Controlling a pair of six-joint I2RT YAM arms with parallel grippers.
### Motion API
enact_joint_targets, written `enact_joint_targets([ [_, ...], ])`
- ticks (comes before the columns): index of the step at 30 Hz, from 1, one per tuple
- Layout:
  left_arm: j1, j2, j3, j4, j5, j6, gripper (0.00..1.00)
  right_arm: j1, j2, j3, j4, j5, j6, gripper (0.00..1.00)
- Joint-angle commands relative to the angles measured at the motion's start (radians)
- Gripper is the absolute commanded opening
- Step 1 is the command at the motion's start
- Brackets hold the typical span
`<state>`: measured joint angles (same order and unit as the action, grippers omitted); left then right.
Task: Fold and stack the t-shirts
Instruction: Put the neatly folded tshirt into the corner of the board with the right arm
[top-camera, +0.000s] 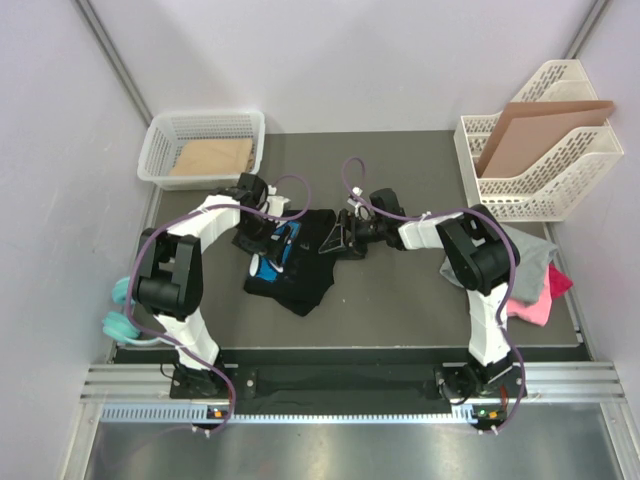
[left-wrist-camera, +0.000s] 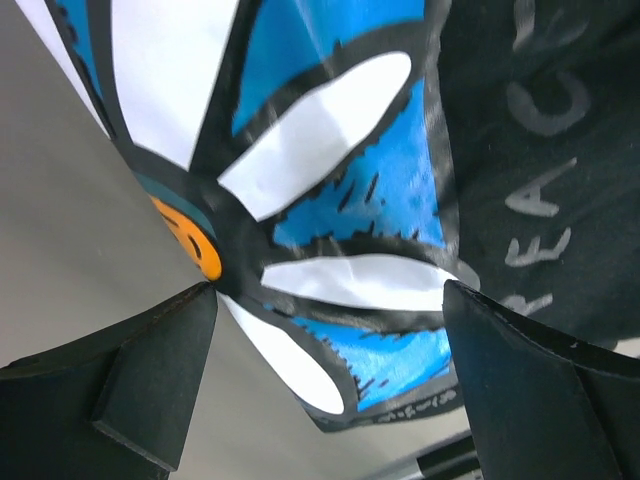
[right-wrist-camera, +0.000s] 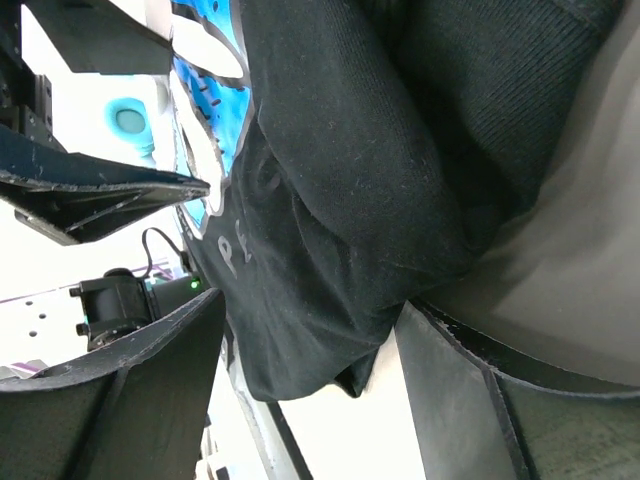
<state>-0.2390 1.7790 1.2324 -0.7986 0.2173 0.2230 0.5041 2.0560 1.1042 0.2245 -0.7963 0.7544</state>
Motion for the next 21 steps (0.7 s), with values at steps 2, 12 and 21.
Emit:
enact_joint_targets([
  [2, 0.003, 0.045, -0.008, 0.078, 0.001, -0.013, 0.99, -0.009, 0.065, -0.044, -0.12, 0.14, -0.053, 0.7],
  [12, 0.001, 0.054, -0.044, 0.104, 0.013, -0.022, 0.99, 0.033, 0.136, 0.019, -0.119, 0.151, -0.021, 0.7],
  [21, -0.014, 0.025, -0.044, 0.085, 0.037, -0.033, 0.99, 0.125, 0.233, 0.161, -0.133, 0.137, 0.035, 0.68],
])
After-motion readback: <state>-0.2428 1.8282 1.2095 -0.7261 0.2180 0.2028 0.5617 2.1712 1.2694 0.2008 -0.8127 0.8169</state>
